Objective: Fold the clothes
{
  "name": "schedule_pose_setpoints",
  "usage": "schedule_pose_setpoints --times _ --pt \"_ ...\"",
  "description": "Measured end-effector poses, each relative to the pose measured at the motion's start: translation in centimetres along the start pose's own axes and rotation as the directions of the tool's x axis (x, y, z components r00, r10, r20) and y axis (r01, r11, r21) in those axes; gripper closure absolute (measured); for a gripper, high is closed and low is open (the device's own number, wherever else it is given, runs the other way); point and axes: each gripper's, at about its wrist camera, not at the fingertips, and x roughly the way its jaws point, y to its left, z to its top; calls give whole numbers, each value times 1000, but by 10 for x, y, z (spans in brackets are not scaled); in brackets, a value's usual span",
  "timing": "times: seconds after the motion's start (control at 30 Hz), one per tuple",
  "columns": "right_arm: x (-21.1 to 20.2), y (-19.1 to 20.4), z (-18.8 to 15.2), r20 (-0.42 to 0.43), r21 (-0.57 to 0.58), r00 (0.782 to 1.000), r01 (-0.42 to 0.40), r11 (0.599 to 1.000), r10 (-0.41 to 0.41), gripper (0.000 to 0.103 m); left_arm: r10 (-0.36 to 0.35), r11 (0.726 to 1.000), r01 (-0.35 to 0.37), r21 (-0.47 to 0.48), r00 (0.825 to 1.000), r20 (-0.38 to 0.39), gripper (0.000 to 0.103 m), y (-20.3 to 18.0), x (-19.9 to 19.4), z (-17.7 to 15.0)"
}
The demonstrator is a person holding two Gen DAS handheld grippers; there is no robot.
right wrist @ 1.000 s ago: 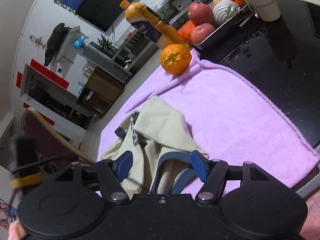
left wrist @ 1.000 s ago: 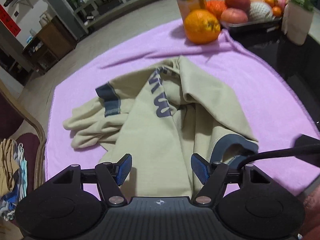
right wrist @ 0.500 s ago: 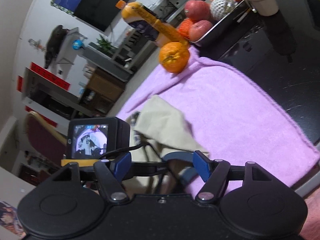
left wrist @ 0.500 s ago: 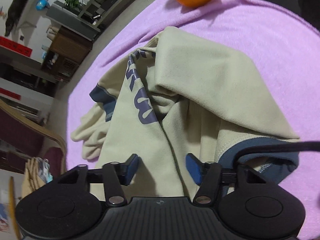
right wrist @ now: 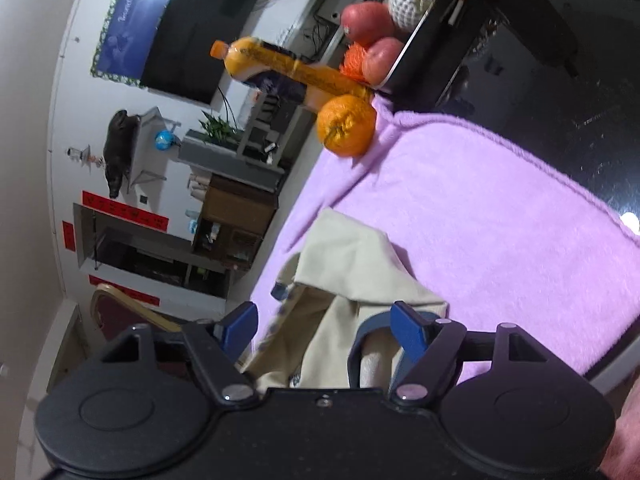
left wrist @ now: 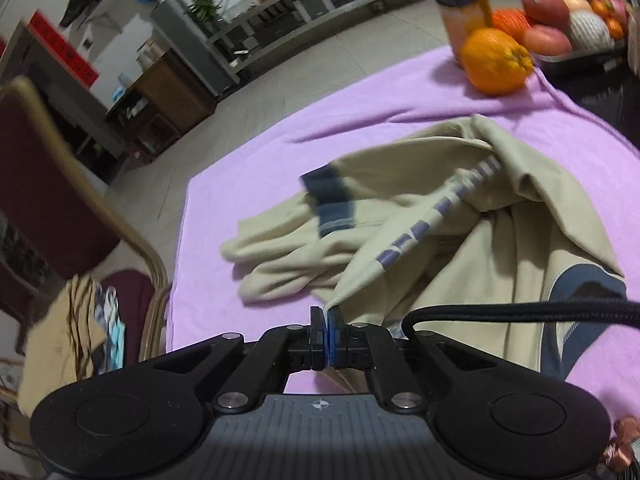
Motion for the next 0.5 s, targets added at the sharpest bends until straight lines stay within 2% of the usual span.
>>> schedule_pose_setpoints --times 0.1,0.17,0.23,0.3,0.43,0.5 --pt "14 6 -11 -64 -13 998 5 1000 -6 23 -12 998 13 -53 1000 15 96 25 -7 -27" --pt "31 12 -21 -135 -22 991 -8 1000 5 23 -71 993 74 -96 997 27 91 37 -6 -43" --pt "43 19 -28 -181 -44 983 -13 999 5 23 -135 978 140 -152 990 47 80 49 -12 -57" --pt "48 25 -32 -191 -78 982 -11 997 -4 23 -154 967 163 -197 986 62 56 55 -18 -68" --pt "44 24 -30 -170 -88 985 0 996 -15 23 -179 943 192 -273 981 70 54 59 -22 -88" --pt "41 20 -29 -158 -78 987 14 997 -26 23 -176 941 189 -282 982 72 54 52 -20 -98"
